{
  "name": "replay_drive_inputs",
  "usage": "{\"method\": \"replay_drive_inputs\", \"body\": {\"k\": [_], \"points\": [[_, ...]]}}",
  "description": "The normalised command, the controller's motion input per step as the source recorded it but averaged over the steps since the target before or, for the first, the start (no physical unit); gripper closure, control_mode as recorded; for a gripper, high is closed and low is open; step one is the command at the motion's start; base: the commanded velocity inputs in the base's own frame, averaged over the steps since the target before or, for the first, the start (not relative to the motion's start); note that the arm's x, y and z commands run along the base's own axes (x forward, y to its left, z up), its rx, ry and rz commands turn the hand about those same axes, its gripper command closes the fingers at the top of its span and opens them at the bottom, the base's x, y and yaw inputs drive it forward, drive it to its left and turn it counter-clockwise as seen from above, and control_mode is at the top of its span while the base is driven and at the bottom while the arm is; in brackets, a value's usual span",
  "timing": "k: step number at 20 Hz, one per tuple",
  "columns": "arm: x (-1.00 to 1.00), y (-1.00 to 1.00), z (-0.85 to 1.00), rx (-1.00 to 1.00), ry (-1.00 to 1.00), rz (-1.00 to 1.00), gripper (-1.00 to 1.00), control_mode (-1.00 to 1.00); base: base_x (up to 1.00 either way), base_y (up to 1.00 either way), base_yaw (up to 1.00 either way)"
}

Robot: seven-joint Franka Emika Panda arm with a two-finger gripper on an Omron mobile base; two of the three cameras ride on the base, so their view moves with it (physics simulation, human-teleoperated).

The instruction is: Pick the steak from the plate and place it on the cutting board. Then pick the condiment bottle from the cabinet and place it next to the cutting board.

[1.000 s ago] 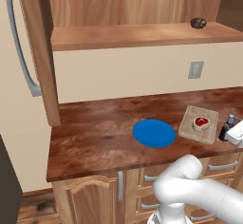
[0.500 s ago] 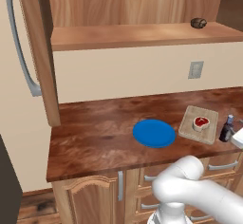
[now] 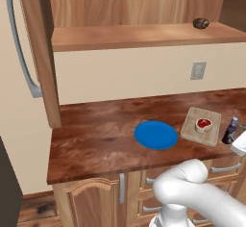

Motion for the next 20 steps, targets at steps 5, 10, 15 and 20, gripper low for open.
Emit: {"method": "replay_drive_inputs", "body": {"k": [5, 10, 15, 20], "points": [[-0.66, 0.34, 0.0, -0.05, 0.0, 0.01, -1.0, -1.0, 0.0, 0.0, 0.0], [-0.95, 0.04, 0.0, -0.02, 0.0, 0.0, -1.0, -1.0, 0.0, 0.0, 0.0], [-1.0, 0.0, 0.0, -0.02, 0.0, 0.0, -1.0, -1.0, 0.0, 0.0, 0.0], [-1.0, 0.0, 0.0, -0.05, 0.0, 0.0, -1.0, -1.0, 0.0, 0.0, 0.0]]}}
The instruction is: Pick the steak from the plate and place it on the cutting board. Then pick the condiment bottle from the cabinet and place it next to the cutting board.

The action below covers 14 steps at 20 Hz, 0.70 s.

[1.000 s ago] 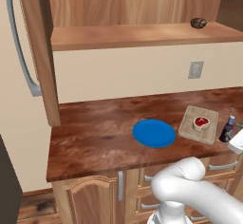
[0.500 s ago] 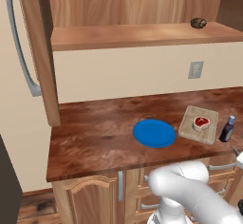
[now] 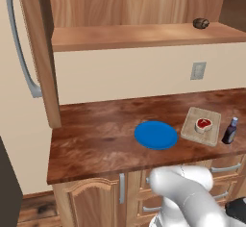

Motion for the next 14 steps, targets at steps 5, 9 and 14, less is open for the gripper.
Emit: {"method": "replay_drive_inputs", "body": {"k": [5, 9, 14], "points": [[-0.97, 0.0, 0.0, -0.05, 0.0, 0.0, -1.0, -1.0, 0.0, 0.0, 0.0], [-0.87, 0.0, 0.0, -0.05, 0.0, 0.0, -1.0, -1.0, 0.0, 0.0, 0.0], [-0.89, 0.0, 0.0, -0.06, 0.0, 0.0, -1.0, -1.0, 0.0, 0.0, 0.0]]}}
